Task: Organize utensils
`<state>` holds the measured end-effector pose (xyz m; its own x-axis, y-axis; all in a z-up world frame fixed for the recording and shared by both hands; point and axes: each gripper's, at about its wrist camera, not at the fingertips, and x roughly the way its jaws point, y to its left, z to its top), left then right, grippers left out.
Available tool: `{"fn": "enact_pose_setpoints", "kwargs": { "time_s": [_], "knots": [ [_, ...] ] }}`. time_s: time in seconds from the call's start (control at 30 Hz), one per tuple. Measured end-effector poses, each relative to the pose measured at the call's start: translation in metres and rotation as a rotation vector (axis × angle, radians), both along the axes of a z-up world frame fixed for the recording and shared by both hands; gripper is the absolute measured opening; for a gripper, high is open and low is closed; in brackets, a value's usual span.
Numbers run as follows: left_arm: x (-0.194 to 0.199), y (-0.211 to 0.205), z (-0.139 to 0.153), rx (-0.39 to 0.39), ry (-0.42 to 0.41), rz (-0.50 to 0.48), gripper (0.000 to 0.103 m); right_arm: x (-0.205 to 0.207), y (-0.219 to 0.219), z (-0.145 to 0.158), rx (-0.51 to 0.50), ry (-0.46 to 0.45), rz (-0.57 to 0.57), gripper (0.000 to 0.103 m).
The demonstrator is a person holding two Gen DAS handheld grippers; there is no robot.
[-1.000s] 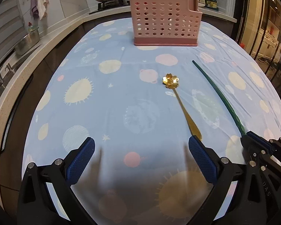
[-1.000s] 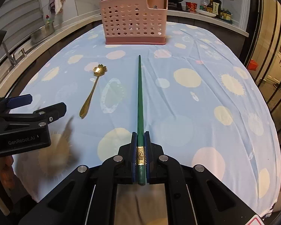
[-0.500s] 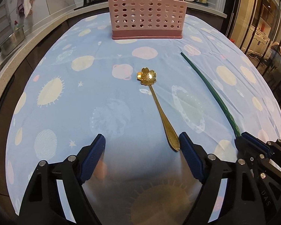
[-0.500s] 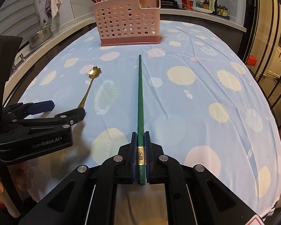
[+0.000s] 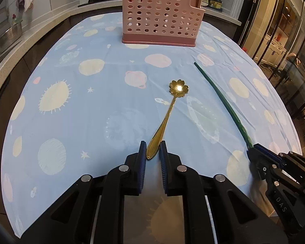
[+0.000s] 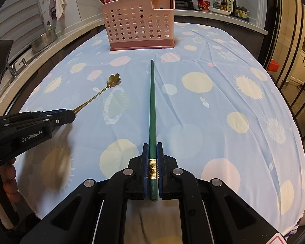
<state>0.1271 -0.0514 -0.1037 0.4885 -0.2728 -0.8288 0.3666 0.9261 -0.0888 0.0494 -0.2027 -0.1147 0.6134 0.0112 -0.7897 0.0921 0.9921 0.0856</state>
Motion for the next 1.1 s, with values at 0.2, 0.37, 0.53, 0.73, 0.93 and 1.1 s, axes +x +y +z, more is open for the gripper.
{"fn": "enact_pose_setpoints", "kwargs": {
  "time_s": [0.2, 0.37, 0.53, 0.73, 0.93, 1.1],
  "knots": [
    [-0.002, 0.001, 0.012, -0.02, -0.02, -0.012, 0.011, 0.0, 0.001, 0.005, 0.003, -0.01, 0.001, 0.007],
    [-0.004, 0.003, 0.03, -0.043, -0.052, -0.013, 0.011, 0.0, -0.003, 0.018, 0.017, -0.039, 0.004, 0.007],
    [-0.002, 0.007, 0.048, -0.057, -0.096, -0.005, 0.011, -0.001, -0.007, 0.036, 0.025, -0.084, 0.003, 0.007],
    [0.005, 0.009, 0.07, -0.079, -0.148, -0.002, 0.011, 0.003, -0.015, 0.059, 0.048, -0.14, -0.003, 0.007],
    [0.014, 0.009, 0.093, -0.101, -0.201, -0.004, 0.01, 0.01, -0.022, 0.086, 0.06, -0.213, -0.006, 0.007],
    [0.022, 0.007, 0.108, -0.107, -0.237, -0.002, 0.004, 0.019, -0.03, 0.11, 0.07, -0.275, -0.008, 0.007]
  ]
}}
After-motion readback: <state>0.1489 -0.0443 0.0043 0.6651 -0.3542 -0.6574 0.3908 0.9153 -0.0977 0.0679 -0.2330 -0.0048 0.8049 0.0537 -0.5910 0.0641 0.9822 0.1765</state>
